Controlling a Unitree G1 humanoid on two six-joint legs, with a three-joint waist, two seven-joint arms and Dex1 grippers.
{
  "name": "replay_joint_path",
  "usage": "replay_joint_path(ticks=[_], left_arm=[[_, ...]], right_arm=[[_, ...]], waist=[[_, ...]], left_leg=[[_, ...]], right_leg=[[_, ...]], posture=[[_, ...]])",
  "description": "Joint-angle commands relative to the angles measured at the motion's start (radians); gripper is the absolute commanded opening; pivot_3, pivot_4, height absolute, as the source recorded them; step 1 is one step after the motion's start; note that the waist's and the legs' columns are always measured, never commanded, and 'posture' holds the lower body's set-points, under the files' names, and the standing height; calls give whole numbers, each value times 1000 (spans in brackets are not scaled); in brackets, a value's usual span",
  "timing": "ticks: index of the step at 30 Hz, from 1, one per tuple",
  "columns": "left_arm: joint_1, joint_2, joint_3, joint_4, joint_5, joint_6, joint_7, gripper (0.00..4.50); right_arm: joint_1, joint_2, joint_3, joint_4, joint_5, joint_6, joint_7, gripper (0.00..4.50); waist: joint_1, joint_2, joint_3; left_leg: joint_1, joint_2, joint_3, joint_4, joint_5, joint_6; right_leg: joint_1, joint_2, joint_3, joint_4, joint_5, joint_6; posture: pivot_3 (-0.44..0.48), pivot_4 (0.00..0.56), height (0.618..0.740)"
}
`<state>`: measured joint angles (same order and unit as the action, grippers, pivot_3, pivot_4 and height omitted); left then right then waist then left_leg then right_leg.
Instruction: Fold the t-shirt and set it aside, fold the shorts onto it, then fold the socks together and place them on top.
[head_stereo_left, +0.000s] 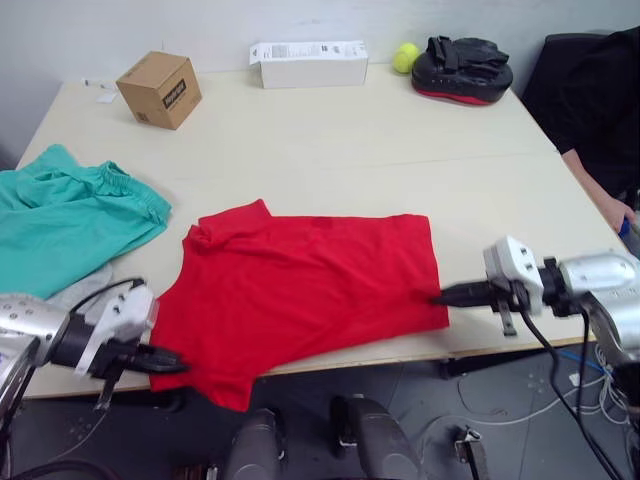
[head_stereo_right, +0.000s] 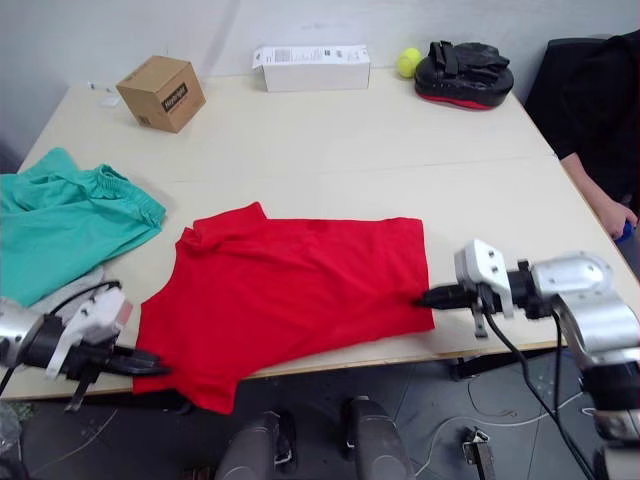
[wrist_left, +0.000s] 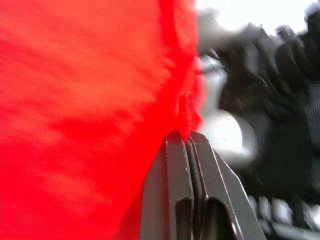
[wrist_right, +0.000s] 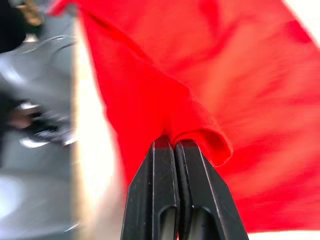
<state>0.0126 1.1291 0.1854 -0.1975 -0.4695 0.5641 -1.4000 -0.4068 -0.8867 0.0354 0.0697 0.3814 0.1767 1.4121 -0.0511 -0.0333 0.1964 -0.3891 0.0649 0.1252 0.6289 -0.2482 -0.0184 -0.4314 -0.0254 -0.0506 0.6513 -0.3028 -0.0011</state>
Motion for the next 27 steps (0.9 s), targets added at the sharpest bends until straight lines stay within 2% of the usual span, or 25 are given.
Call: replay_joint_path(ticks=[1, 4, 6, 11, 15, 19, 24, 27], left_arm=[[-101, -20, -3, 44, -37, 60, 37, 0], [-195, -47, -17, 100, -29, 83, 72, 0], [-204, -38, -3, 100, -58, 126, 59, 0], [-68, 15, 85, 37, -102, 168, 5, 0], [115, 38, 186, -38, -126, 180, -46, 0], [228, 24, 257, -90, -136, 179, -48, 0], [274, 5, 308, -121, -181, 221, -37, 0], [205, -13, 346, -93, -286, 336, 11, 0]], right_arm=[[-81, 27, -2, 92, -33, -23, -23, 25], [-139, 47, 3, 168, -66, -58, -23, 25], [-117, 19, -4, 154, -50, -72, 40, 25], [40, -60, -58, -5, 27, -48, 131, 25], [194, -67, -110, -139, 43, -83, 89, 25], [306, -50, -147, -213, 39, -138, 52, 25], [388, -50, -181, -294, 80, -113, 17, 25], [428, -95, -225, -357, 213, 56, 29, 25]], waist=[[1, 0, 0], [2, 0, 0], [3, 0, 0], [0, 0, 0], [-3, 0, 0], [1, 0, 0], [5, 0, 0], [10, 0, 0]], left_leg=[[0, 0, 0, 0, -1, 0], [0, 0, 0, 1, -1, 0], [1, 0, 0, 0, -1, -1], [1, 0, 0, 1, -5, -4], [3, 0, 0, 1, -7, -6], [3, 0, -1, 3, -10, -3], [4, -1, -2, 4, -9, -5], [4, -1, -2, 6, -9, -4]], right_leg=[[0, 0, 0, 2, 0, 0], [-1, 0, 0, 3, 0, 1], [-1, 0, 0, 5, 0, 1], [-1, 0, 0, 8, -6, 6], [0, 0, 0, 8, -9, 7], [1, 0, 0, 7, -9, 6], [4, 0, 0, 3, -8, 2], [4, 0, 1, 2, -6, 0]], posture=[[0, 150, 740], [0, 150, 740], [0, 150, 740], [0, 150, 740], [0, 150, 740], [0, 150, 740], [0, 150, 740], [0, 150, 740]])
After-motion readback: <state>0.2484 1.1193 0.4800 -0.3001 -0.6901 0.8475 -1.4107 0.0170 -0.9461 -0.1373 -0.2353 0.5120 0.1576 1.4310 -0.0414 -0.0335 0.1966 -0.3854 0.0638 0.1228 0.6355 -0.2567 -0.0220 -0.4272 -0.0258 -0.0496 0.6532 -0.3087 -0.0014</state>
